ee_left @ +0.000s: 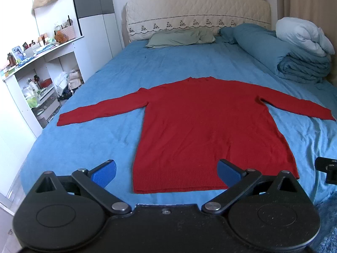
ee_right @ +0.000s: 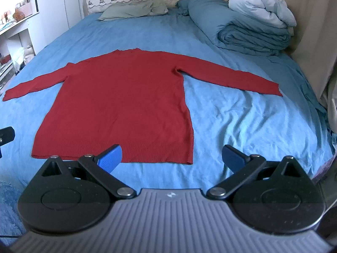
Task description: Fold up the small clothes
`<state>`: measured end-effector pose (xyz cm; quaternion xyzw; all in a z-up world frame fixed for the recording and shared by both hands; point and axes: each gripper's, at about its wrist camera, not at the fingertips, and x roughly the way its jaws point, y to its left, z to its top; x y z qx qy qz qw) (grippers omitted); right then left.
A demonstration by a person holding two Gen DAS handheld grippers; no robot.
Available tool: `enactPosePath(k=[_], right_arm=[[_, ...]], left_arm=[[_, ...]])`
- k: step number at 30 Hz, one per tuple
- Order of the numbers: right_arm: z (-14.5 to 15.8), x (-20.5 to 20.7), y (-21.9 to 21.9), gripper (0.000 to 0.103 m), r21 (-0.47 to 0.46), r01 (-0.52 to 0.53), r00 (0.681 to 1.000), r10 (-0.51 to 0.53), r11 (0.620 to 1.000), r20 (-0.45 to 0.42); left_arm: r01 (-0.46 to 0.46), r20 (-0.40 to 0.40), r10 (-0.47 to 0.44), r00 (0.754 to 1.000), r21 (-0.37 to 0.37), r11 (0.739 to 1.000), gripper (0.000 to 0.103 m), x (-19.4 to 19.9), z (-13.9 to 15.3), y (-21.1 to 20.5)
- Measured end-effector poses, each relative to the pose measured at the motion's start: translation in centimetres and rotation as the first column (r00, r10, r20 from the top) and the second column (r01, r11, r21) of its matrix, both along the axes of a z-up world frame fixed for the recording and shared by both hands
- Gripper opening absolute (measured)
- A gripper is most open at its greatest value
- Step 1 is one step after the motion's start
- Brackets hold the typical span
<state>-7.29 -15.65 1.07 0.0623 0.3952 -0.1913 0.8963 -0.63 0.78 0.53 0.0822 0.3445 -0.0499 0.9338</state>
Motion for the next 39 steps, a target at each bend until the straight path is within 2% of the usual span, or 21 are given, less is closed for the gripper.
enactPosePath(k=[39], right_arm=[[0.64, 0.01, 0.48, 0.103, -0.015, -0.003, 1.000, 0.003, 1.000, 0.018]], left_arm=[[-0.002, 0.026, 0.002, 1.000, 0.004, 1.000, 0.103, -0.50, 0.59, -0.13]])
